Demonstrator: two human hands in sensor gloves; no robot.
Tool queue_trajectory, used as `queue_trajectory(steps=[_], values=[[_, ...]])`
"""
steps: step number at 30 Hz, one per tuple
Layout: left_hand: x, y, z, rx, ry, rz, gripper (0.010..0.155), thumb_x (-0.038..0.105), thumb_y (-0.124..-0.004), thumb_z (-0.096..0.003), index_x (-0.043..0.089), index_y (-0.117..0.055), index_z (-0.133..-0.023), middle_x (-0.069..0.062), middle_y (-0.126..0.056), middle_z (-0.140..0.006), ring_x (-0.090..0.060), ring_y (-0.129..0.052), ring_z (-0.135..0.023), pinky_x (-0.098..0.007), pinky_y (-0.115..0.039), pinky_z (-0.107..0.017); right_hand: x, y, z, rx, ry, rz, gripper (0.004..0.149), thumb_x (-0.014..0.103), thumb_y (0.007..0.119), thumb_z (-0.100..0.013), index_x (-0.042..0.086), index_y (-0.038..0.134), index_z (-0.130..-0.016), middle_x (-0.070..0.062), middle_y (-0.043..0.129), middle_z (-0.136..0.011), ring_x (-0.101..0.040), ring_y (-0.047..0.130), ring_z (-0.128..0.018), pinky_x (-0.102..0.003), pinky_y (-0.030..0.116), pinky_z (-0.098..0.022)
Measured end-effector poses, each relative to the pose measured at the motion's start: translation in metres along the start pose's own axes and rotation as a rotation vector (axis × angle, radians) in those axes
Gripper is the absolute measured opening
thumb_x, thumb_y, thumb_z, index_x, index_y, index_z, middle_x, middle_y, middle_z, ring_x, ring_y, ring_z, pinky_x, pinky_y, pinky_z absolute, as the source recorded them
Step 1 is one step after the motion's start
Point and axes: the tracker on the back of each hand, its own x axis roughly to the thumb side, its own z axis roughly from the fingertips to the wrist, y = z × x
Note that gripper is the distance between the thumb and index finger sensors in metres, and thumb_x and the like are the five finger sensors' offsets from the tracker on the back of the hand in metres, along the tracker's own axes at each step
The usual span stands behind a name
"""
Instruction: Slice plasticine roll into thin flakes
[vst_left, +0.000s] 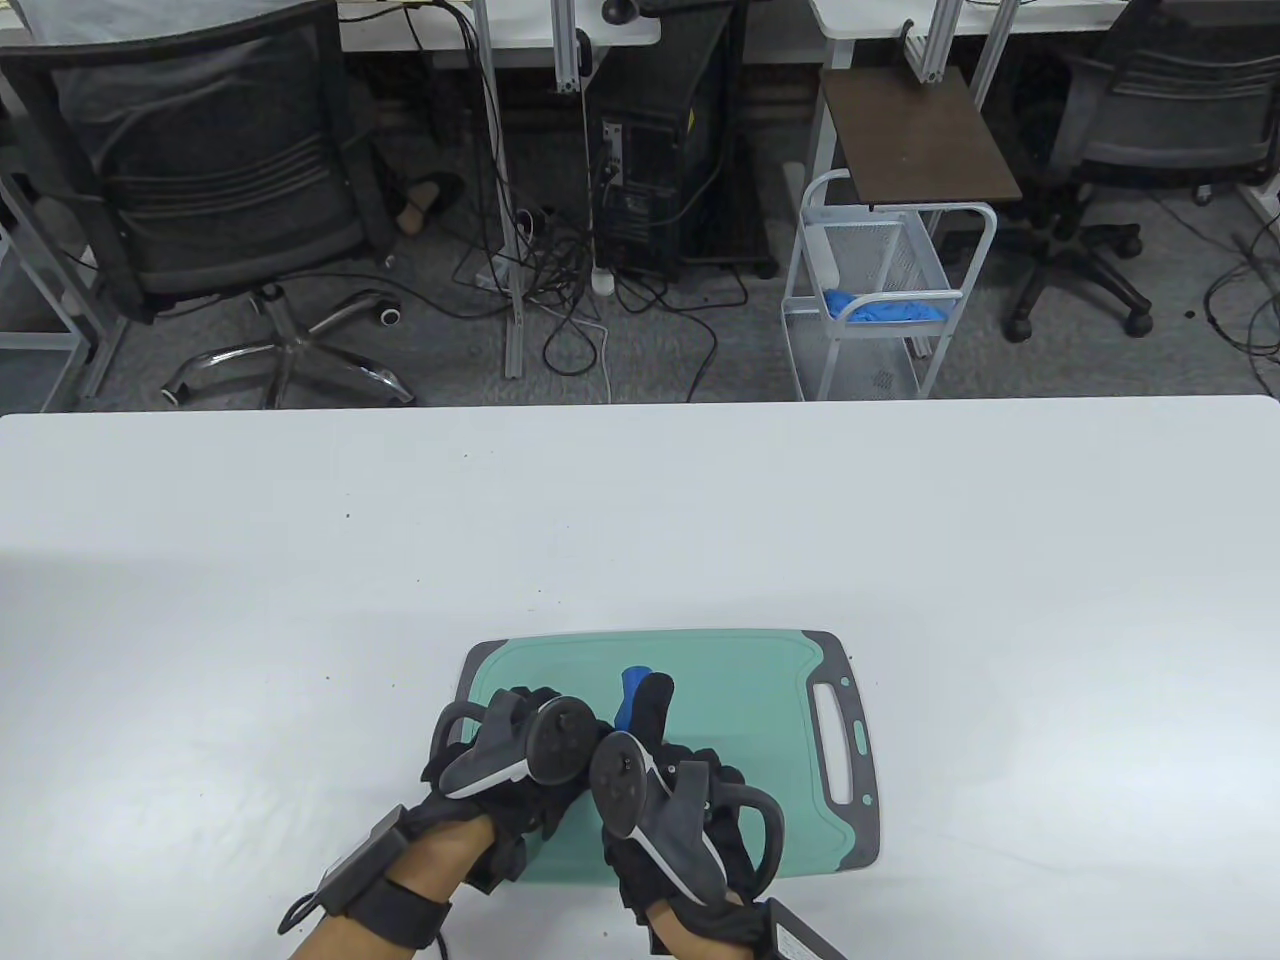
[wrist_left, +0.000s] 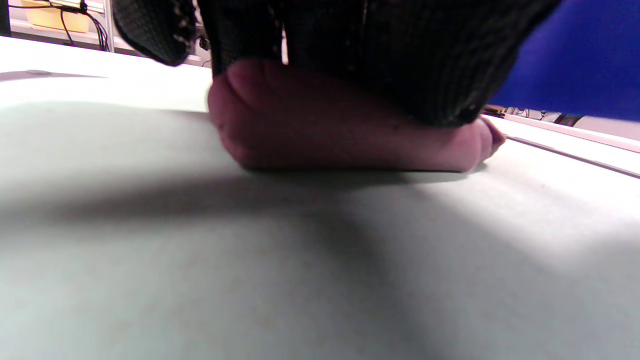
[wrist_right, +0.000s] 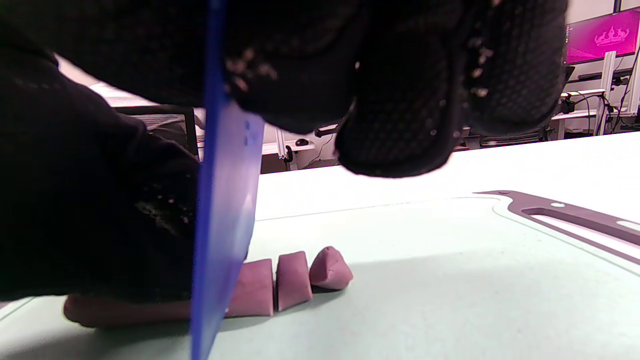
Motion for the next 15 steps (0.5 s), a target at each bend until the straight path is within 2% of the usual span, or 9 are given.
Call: queue_trajectory(steps=[15], values=[[0.0002,0.0001,-0.0003,-0.001,-0.001,-0.002,0.047,0.051,-0.088,-0.0339,0.037,-0.088,-0.079,0.011,-0.096,-0.087,-0.029,-0.089,-0.091,-0.057,-0.068,-0.073,0.0035,0.0001,0.0019,-0.001,-0.004,0.024,0.082,0.04,0.084,-0.043,0.012,0.037,-0.104,-0.003,0.095,-0.036,-0.032,0.101,-0.04,-0.06,0.081,-0.046]])
